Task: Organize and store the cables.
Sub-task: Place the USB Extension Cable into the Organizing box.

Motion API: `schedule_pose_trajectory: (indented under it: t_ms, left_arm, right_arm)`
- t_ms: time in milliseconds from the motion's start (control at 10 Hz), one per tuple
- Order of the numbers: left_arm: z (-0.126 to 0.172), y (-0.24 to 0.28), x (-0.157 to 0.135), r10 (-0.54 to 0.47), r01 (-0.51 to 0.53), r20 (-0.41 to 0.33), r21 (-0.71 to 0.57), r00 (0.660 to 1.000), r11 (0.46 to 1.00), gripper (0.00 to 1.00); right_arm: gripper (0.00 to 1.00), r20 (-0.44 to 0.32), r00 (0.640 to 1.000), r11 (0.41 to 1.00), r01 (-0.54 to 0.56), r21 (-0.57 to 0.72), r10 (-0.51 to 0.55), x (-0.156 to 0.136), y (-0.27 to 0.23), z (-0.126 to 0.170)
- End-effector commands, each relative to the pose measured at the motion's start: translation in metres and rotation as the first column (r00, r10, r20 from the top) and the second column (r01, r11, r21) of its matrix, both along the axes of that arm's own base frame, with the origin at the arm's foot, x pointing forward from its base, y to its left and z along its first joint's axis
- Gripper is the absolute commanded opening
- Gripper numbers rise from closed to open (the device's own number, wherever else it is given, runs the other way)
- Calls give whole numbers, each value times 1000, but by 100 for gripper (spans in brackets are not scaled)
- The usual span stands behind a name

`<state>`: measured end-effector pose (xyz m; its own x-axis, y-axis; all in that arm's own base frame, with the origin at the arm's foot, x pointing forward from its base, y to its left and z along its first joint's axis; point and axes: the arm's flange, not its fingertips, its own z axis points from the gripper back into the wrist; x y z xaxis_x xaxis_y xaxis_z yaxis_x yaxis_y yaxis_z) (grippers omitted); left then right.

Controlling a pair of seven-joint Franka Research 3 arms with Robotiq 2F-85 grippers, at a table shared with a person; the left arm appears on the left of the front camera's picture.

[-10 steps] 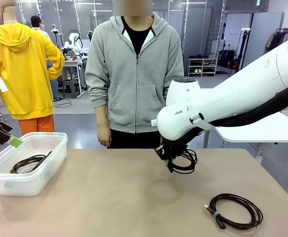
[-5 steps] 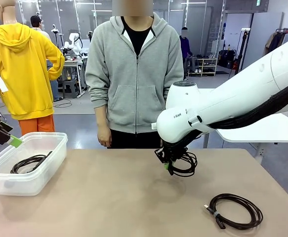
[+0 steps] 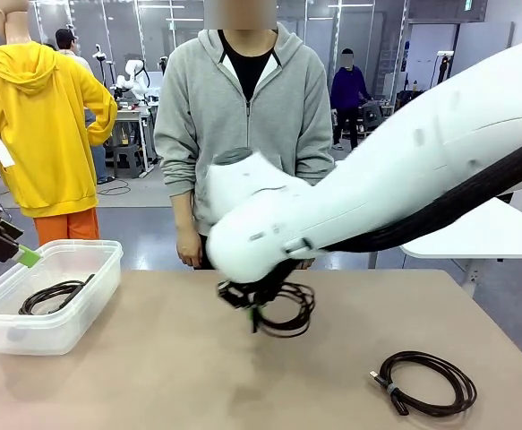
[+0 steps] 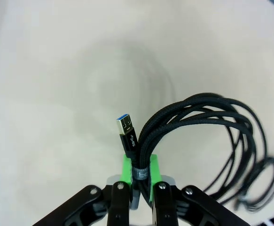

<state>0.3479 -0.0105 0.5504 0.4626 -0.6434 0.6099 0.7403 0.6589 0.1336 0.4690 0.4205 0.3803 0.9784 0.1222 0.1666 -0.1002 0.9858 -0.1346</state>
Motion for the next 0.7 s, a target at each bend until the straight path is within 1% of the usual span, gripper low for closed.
schedule_pose_trajectory:
  t_ms: [0,100,200,400,500,600]
  left_arm:
    - [3,-2,3,21,-21,-5,-1,1000,1000,100]
    - [3,-2,3,21,-21,-5,-1,1000,1000,100]
    - [3,-2,3,21,-21,-5,-1,1000,1000,100]
    - [3,-2,3,21,-21,-5,-1,1000,1000,100]
    - [3,-2,3,21,-21,-5,-1,1000,1000,100]
    - [3,-2,3,21,-21,-5,-1,1000,1000,100]
  right_arm:
    - [17,-37,998,998,52,-19,-53,15,40,-18]
    - [17,-59,995,996,84,37,-82,14,51,-26]
    - [17,-68,992,992,114,55,-111,13,61,-36]
    - [17,-112,984,989,143,37,-138,11,80,-53]
    - [17,-121,984,990,138,34,-133,10,83,-55]
    - [17,-112,986,992,125,33,-121,8,84,-52]
